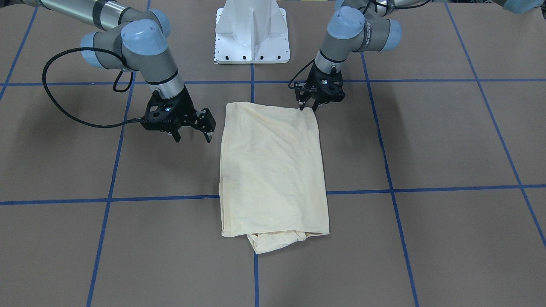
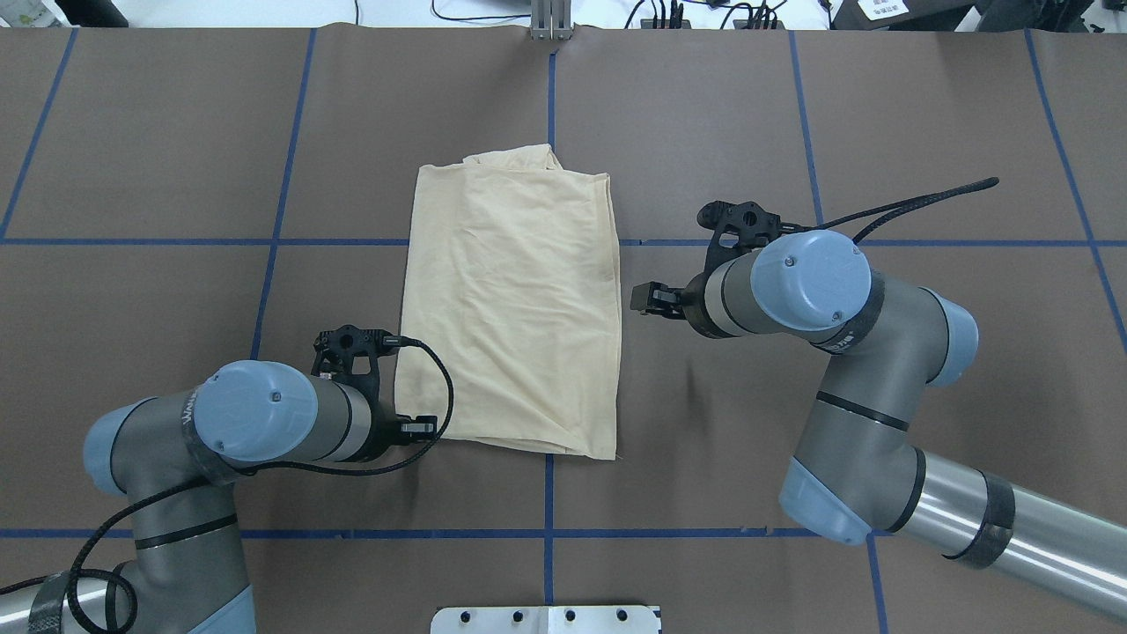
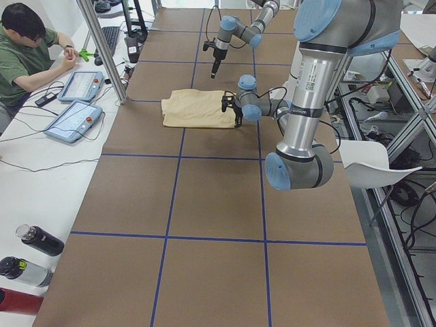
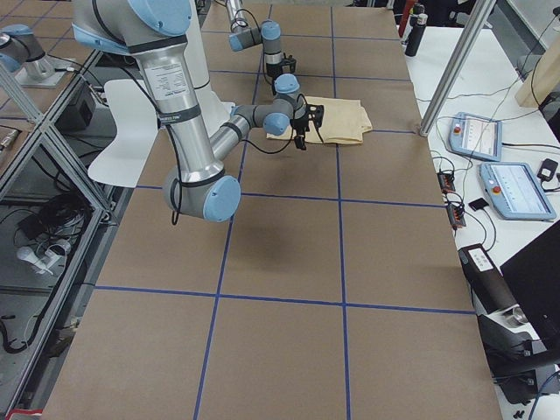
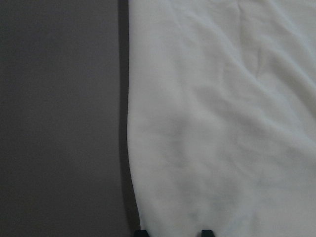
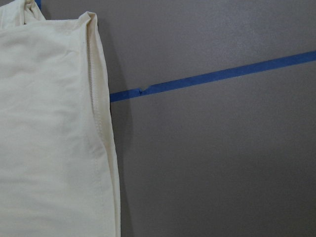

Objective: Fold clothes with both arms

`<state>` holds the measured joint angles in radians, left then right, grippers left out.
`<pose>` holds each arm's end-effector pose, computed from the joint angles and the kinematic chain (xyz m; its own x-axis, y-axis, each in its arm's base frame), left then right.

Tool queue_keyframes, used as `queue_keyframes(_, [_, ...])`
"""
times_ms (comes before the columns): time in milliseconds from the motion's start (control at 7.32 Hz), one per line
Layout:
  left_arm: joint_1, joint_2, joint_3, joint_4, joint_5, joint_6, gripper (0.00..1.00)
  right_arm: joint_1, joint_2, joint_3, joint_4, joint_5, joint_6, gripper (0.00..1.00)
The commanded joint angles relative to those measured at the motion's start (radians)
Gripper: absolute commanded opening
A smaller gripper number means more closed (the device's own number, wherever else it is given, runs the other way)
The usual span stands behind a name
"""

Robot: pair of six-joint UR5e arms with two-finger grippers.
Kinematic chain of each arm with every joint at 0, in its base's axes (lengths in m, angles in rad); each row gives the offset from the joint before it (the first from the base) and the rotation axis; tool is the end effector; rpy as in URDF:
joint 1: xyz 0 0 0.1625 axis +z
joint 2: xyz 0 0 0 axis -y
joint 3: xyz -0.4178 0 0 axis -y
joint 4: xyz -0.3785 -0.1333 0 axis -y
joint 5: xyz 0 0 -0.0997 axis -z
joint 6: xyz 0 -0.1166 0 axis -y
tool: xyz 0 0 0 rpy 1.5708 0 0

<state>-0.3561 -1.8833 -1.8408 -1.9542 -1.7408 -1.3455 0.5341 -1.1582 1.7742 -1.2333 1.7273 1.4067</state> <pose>0.5188 -0.3141 0.3352 0.5671 0.0240 -0.8233 0.0887 0.9920 0.0900 -0.4820 -0.4188 0.3119 0.5558 0.1412 0.8192 -0.3068 0.9508 0.0442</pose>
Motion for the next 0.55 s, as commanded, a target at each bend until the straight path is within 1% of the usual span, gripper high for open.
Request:
queue_keyframes(0, [-0.001,0.003,0.0,0.001,0.001,0.003,0.49,-0.002,0.0,0.001,0.0,0.0,0.0,1.0])
queue_keyframes(410, [-0.001,0.001,0.002,0.001,0.003,0.003,0.48,-0.002,0.002,0.001,0.0,0.0,0.0,1.0])
